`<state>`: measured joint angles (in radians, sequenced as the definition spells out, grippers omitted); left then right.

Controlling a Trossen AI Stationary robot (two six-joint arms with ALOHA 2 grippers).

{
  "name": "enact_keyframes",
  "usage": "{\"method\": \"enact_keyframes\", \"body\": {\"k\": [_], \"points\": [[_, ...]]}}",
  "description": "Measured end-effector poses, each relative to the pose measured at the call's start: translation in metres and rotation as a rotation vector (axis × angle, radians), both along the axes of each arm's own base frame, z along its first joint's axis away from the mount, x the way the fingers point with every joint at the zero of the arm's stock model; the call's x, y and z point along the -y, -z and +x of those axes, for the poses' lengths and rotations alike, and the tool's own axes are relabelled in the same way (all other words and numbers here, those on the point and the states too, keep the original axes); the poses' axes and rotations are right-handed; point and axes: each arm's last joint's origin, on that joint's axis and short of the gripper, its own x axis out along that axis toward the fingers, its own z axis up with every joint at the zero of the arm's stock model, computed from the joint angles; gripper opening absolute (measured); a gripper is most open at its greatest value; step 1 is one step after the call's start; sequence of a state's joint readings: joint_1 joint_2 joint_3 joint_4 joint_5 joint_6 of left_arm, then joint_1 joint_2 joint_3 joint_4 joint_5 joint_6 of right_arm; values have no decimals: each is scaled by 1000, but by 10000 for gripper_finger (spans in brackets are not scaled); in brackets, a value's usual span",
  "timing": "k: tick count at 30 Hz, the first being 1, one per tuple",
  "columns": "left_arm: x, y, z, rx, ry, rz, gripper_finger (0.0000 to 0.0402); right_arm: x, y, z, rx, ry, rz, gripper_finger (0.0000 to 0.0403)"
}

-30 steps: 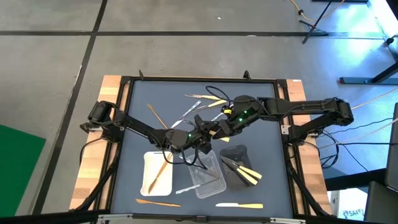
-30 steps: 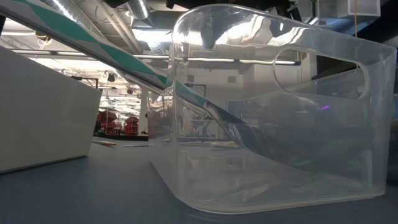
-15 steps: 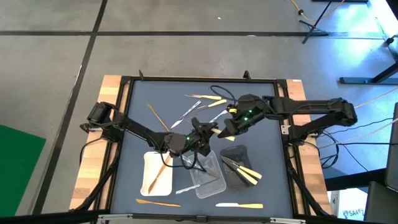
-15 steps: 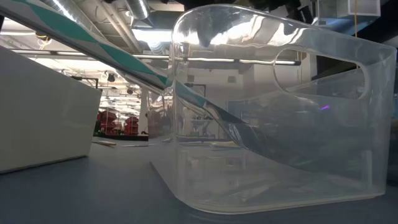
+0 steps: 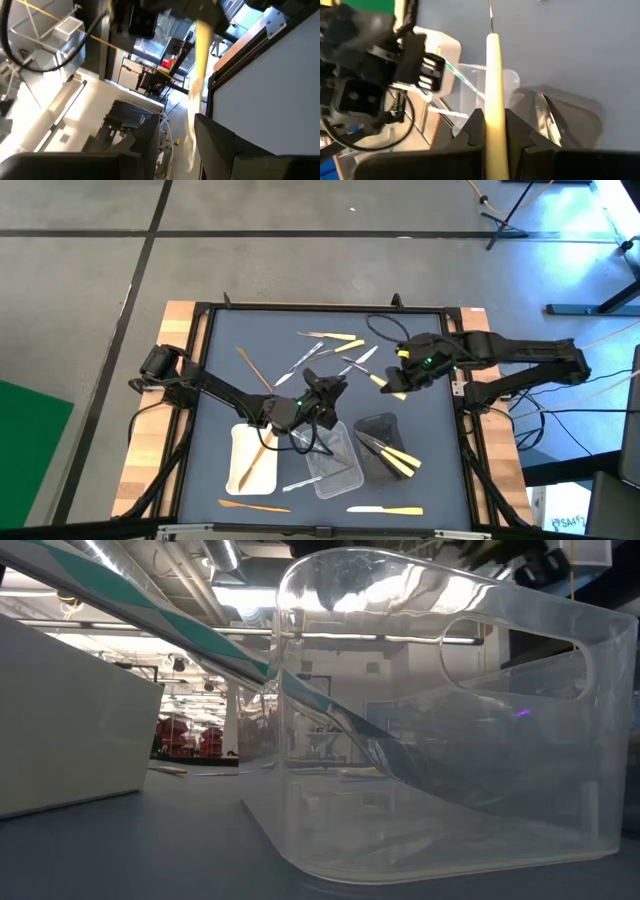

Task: Sort silverware by color (type)
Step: Put the yellow table knife into the black transparent bin

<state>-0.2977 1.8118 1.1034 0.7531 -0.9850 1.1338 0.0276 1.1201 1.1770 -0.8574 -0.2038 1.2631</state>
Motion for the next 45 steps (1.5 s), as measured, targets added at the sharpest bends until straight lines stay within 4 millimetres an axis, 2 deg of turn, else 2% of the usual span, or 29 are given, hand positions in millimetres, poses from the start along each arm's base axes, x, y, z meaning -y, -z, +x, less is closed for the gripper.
{"method": "enact_keyframes", "body": {"k": [4,12,18,24,34,45], "points": [[0,0,0,-1,-19,-1,117,-16,-2,-10,-25,-5,-3,17],[0,0,0,1,-20,-5,117,-64,-2,-26,-28,-7,-35,19],[0,0,0,0,-20,-5,117,-102,3,-40,-38,-28,-65,19],[0,0,0,15,-19,-22,117,-129,15,-51,-102,-58,-95,19],[0,0,0,34,-19,-45,117,-160,35,-56,-196,-119,-146,20],[0,0,0,35,-19,-46,117,-177,57,-45,-287,-141,-198,21]]}}
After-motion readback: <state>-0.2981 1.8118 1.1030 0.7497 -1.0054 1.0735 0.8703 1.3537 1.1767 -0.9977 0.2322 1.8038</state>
